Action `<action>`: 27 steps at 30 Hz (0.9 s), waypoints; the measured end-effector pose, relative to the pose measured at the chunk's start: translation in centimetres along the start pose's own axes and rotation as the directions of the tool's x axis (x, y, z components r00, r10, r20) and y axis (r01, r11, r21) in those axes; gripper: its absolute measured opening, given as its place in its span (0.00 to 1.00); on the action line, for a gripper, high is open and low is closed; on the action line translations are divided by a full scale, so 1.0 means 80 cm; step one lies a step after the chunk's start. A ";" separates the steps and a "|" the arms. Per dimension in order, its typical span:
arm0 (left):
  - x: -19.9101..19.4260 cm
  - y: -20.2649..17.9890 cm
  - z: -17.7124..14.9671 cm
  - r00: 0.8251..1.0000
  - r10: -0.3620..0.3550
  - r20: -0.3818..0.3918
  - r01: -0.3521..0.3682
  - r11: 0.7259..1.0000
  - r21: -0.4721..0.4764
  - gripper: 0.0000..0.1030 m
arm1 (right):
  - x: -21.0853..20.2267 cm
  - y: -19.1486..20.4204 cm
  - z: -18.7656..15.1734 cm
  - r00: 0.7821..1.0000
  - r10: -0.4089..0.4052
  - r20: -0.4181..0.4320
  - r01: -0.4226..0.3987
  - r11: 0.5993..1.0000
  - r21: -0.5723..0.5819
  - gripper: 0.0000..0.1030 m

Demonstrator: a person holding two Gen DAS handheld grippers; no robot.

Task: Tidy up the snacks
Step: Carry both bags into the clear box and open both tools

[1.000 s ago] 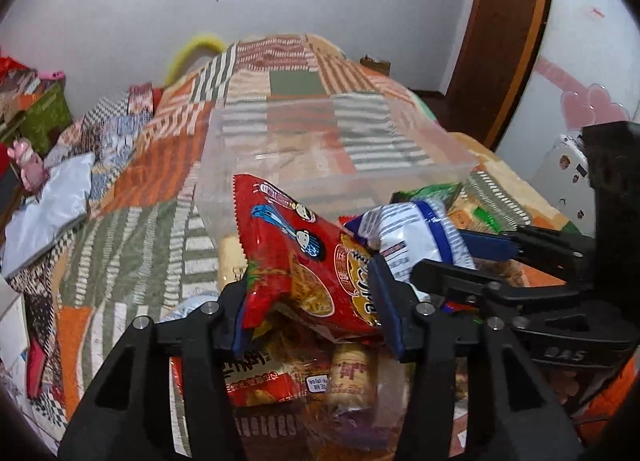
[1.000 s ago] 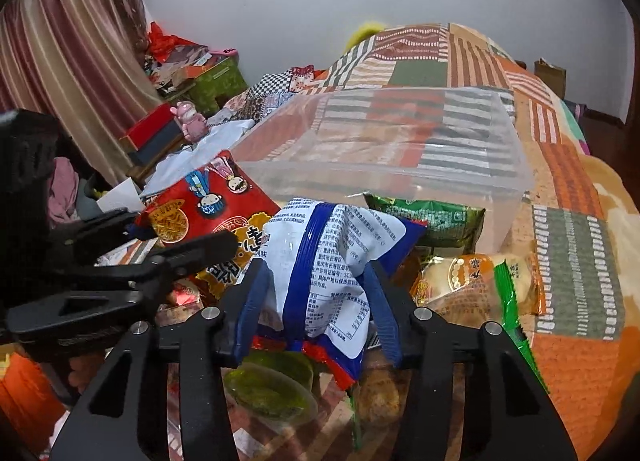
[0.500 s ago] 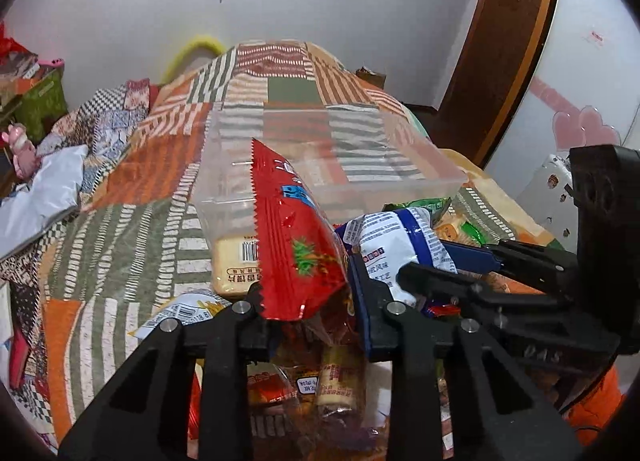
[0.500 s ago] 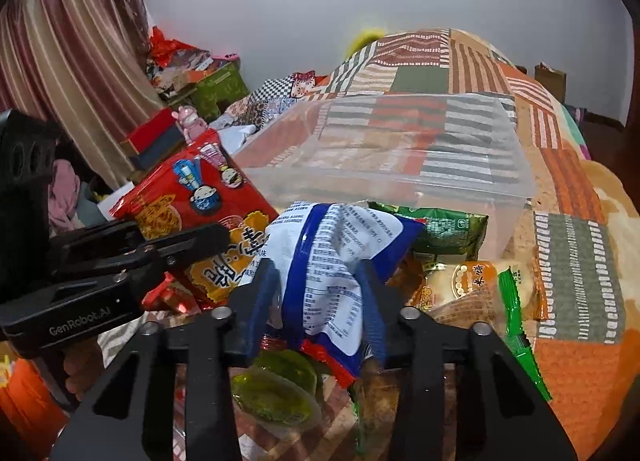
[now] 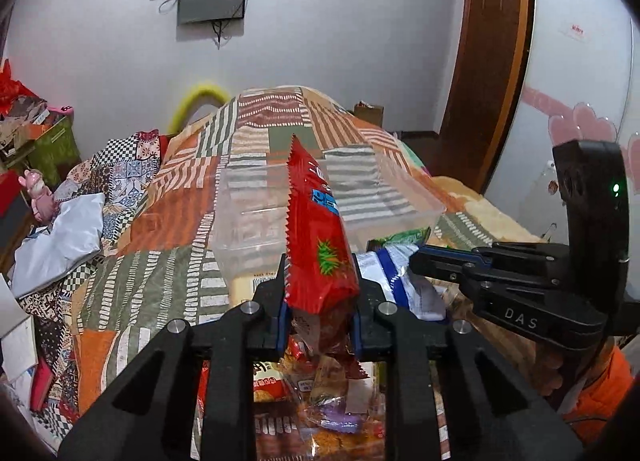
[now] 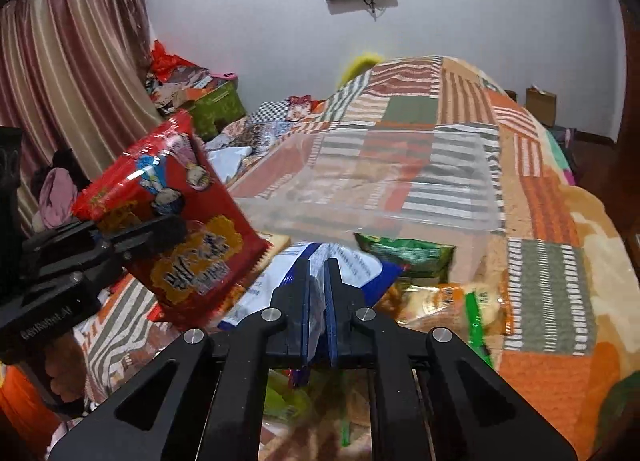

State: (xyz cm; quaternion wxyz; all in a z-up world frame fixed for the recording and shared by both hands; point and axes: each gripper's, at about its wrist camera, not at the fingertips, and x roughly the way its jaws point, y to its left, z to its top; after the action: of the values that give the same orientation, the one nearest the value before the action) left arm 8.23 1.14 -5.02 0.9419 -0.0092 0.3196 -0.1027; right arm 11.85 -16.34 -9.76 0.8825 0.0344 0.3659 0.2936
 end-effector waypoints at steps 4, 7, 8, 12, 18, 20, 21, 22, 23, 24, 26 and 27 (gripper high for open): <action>-0.005 0.003 -0.003 1.000 0.011 0.010 -0.011 1.000 -0.006 0.22 | 0.004 -0.016 -0.003 0.999 -0.016 -0.045 0.019 0.998 0.055 0.37; -0.009 0.003 -0.007 1.000 0.027 0.015 -0.027 1.000 -0.005 0.22 | 0.008 -0.024 -0.005 0.998 0.005 -0.055 0.000 0.994 0.105 0.81; -0.010 0.003 -0.008 0.999 0.032 0.016 -0.032 0.999 -0.004 0.22 | 0.012 -0.026 -0.005 0.998 0.012 -0.062 -0.004 0.993 0.116 0.81; -0.013 0.005 -0.012 0.999 0.049 0.021 -0.049 0.999 0.000 0.22 | 0.041 -0.026 -0.002 0.990 0.044 -0.134 -0.028 0.992 0.123 0.81; -0.017 0.009 -0.019 0.998 0.056 0.031 -0.056 0.998 -0.003 0.22 | 0.061 -0.015 0.004 0.984 0.048 -0.174 -0.033 0.995 0.091 0.81; -0.016 0.013 -0.020 0.998 0.051 0.028 -0.051 0.999 -0.012 0.22 | 0.065 -0.014 0.002 0.980 0.060 -0.188 -0.043 0.995 0.092 0.81; -0.015 0.014 -0.020 0.998 0.051 0.026 -0.050 0.999 -0.017 0.22 | 0.067 -0.013 0.002 0.980 0.059 -0.188 -0.043 0.995 0.088 0.79; -0.014 0.014 -0.020 0.998 0.051 0.024 -0.051 0.998 -0.021 0.22 | 0.067 -0.013 0.001 0.981 0.066 -0.185 -0.050 0.995 0.087 0.71; -0.014 0.015 -0.020 0.998 0.050 0.022 -0.050 0.998 -0.026 0.22 | 0.066 -0.011 0.001 0.979 0.083 -0.184 -0.068 0.994 0.087 0.65; -0.013 0.017 -0.020 0.998 0.051 0.021 -0.050 0.998 -0.031 0.22 | 0.064 -0.010 0.002 0.979 0.091 -0.183 -0.076 0.993 0.087 0.61; -0.012 0.022 -0.020 0.999 0.050 0.018 -0.049 0.998 -0.042 0.22 | 0.060 -0.009 0.003 0.983 0.079 -0.167 -0.066 0.994 0.081 0.56; -0.013 0.024 -0.020 0.999 0.048 0.017 -0.047 0.998 -0.049 0.22 | 0.057 -0.007 0.003 0.984 0.074 -0.162 -0.063 0.995 0.074 0.53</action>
State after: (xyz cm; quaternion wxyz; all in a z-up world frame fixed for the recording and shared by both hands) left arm 6.87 3.32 -5.82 0.9465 -0.0257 0.3134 -0.0724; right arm 14.86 -14.34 -12.56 0.8369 0.0528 0.4458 0.3131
